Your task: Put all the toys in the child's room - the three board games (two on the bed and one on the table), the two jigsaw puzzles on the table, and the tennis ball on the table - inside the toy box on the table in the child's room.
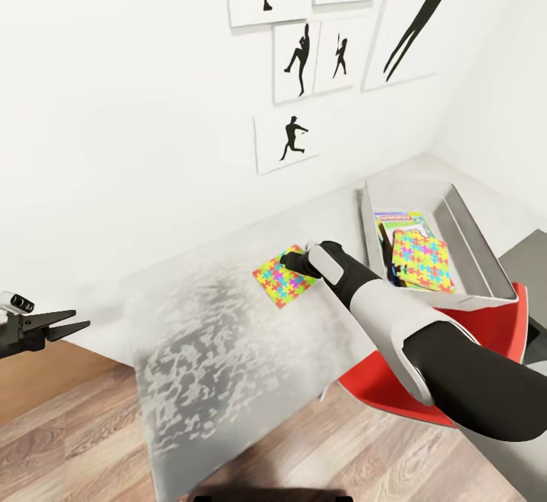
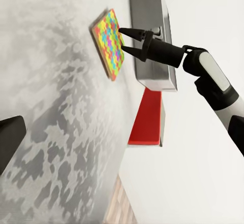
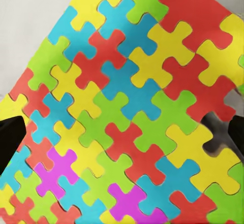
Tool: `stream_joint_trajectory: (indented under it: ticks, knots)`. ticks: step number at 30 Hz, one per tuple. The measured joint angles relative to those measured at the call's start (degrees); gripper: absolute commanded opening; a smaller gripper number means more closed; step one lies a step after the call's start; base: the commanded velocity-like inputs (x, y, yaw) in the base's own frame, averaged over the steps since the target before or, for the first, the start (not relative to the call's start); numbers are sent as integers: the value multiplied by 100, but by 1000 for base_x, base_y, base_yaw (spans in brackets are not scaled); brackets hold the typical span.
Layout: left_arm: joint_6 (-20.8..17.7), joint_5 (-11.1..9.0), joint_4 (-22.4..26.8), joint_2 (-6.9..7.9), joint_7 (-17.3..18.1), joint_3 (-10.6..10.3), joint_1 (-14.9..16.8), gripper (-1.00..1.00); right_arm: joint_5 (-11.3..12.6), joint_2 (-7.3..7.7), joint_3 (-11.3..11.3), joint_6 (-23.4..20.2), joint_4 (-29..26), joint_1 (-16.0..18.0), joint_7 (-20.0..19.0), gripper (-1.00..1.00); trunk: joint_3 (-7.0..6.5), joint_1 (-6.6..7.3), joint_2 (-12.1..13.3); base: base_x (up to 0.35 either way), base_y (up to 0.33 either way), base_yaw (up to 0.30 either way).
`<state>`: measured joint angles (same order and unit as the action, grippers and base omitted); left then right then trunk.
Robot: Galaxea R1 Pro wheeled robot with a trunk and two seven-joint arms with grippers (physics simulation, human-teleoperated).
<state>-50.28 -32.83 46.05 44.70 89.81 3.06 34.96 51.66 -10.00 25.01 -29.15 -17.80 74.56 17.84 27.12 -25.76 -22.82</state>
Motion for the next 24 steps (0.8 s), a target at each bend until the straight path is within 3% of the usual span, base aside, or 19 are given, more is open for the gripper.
stream_joint_trajectory:
  ticks: [24]
  knots:
    - [0,10,0,-61,0,-2,0,100,-6,0,-7,8,0,0,-15,100,0,0,0,-13,76,0]
